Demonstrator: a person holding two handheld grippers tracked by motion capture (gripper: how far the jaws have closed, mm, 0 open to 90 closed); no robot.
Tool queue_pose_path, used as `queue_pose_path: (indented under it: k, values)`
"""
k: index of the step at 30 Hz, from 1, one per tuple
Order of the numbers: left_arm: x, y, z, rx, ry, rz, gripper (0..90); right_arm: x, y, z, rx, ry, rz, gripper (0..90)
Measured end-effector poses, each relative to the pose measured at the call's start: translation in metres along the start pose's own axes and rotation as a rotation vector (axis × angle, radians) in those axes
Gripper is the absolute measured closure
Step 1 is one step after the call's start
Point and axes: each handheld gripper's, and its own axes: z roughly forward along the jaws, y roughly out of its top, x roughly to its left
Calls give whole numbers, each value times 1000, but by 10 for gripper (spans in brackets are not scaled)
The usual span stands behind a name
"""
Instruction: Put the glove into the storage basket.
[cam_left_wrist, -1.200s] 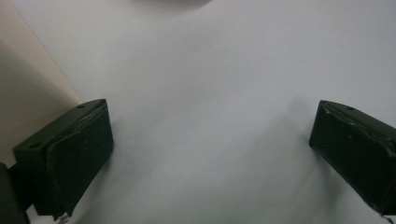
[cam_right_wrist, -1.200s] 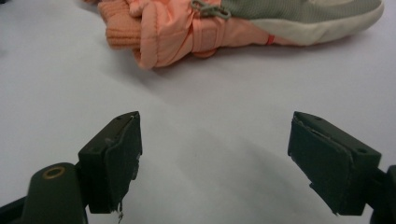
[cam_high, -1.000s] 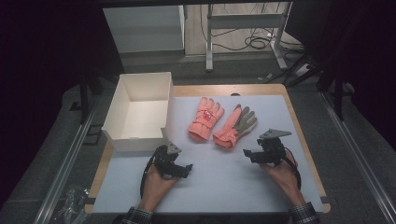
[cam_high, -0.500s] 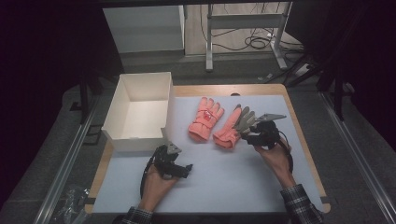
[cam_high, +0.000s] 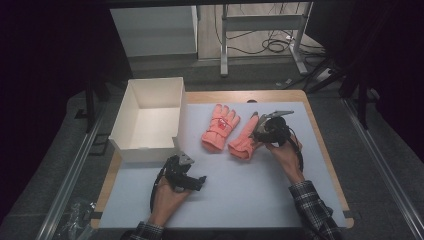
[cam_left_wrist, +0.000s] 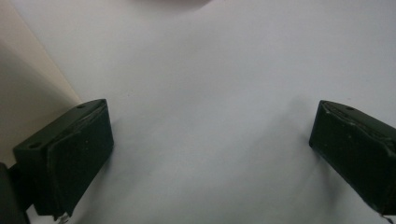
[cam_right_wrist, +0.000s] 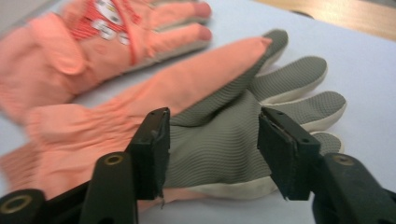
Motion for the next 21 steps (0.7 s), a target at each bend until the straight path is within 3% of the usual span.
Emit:
queue_pose_path:
  k: [4, 6, 9, 13, 21]
  values:
    - [0, 0, 0, 3, 0, 2, 0, -9, -5, 12, 26, 30, 43, 422]
    - [0, 0, 0, 3, 0, 2, 0, -9, -6, 16, 37, 38, 45, 466]
    - [0, 0, 0, 2, 0, 2, 0, -5, -6, 19, 47, 11, 30, 629]
    - [0, 0, 0, 2, 0, 2, 0, -6, -8, 19, 39, 36, 50, 820]
    - [0, 0, 0, 1, 0, 1, 0, -10, -7, 12, 22, 80, 70, 860]
